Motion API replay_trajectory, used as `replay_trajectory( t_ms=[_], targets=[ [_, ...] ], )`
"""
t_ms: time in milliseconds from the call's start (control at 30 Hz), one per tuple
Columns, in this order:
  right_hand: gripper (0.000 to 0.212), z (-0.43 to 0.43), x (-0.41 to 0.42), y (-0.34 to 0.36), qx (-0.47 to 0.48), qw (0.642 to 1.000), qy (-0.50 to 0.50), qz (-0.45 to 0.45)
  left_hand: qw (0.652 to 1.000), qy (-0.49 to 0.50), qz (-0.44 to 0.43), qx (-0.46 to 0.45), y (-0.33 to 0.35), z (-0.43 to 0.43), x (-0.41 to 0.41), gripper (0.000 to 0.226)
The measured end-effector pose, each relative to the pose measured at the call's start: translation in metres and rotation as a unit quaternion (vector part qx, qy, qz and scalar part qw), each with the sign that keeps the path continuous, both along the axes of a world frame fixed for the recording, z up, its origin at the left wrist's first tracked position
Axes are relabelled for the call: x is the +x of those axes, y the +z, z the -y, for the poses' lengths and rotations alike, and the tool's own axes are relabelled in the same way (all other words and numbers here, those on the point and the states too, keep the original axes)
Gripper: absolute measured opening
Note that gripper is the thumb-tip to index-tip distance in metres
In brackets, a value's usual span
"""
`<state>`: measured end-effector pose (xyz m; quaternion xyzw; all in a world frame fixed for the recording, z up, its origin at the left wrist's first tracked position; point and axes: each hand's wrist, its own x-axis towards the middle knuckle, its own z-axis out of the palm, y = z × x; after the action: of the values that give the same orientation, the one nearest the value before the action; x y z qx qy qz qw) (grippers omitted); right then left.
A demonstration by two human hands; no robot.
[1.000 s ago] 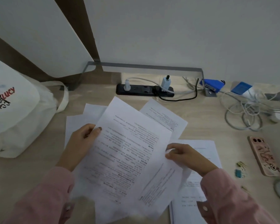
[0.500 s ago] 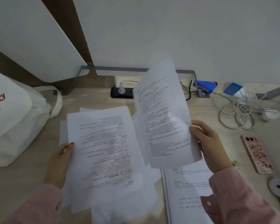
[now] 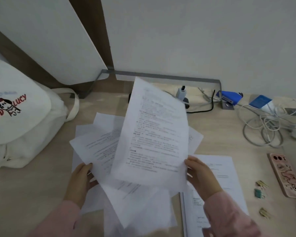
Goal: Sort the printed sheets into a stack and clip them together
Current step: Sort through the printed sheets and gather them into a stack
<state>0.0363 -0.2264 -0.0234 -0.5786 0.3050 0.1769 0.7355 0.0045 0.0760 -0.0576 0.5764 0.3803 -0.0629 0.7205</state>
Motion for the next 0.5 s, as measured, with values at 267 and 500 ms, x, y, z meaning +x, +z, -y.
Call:
replay_trajectory(
  t_ms=[267, 500],
  targets=[
    [0.019, -0.061, -0.032, -0.030, -0.009, 0.990, 0.098, -0.105, 0.999, -0.018, 0.003, -0.049, 0.002, 0.012, -0.004, 0.021],
    [0.013, -0.066, -0.030, -0.033, 0.023, 0.964, 0.237, -0.122, 0.998, -0.064, -0.005, -0.027, -0.006, 0.004, -0.008, 0.024]
  ],
)
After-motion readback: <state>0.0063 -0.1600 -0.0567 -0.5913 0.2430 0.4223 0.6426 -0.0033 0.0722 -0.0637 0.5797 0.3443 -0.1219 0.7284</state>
